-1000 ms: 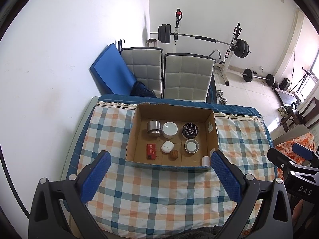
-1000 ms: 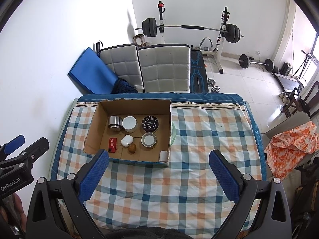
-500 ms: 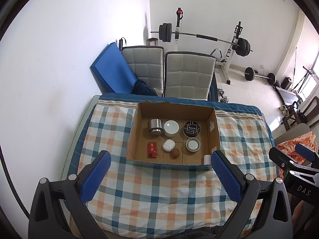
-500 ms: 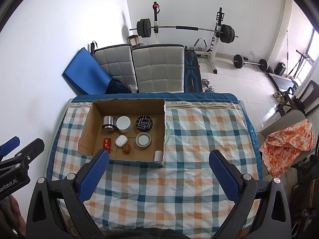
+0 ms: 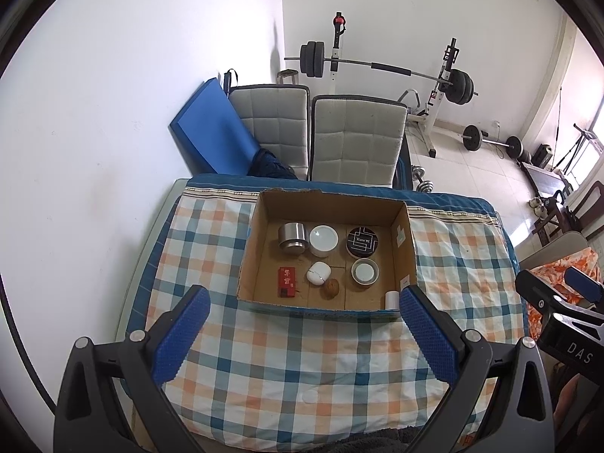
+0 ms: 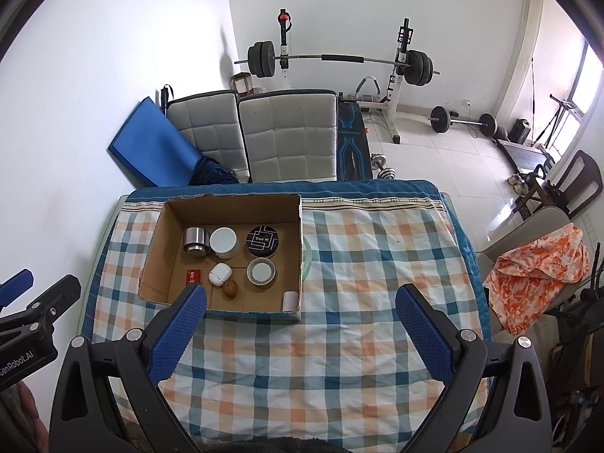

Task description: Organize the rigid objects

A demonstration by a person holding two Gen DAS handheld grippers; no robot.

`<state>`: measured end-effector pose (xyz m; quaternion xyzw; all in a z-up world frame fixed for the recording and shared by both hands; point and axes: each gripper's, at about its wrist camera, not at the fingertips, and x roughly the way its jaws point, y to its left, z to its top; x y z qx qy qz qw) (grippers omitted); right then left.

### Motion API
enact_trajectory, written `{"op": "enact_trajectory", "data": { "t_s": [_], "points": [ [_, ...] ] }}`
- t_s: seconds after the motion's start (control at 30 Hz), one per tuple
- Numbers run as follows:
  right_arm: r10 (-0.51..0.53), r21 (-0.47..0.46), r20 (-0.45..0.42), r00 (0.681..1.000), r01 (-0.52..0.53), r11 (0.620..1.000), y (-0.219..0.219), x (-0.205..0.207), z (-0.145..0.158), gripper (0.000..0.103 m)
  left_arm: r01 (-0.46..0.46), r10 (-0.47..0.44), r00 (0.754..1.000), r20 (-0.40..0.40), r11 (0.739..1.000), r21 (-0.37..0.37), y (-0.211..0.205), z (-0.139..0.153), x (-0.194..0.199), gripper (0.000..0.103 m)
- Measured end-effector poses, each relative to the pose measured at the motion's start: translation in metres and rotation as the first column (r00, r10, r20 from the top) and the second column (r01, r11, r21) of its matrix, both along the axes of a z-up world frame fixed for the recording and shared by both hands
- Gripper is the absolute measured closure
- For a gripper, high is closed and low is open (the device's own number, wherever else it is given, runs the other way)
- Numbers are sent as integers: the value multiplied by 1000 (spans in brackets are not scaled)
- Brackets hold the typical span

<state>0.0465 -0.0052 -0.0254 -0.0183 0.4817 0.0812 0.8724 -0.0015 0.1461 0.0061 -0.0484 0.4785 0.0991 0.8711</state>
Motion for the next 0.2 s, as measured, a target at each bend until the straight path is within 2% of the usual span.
{"op": "enact_trajectory", "data": {
  "t_s": [0.2],
  "points": [
    [-3, -1, 3, 1000, 3, 1000, 0, 0, 2, 1, 0, 0, 1000, 6, 1000, -2, 2, -3, -2, 0]
  ]
}}
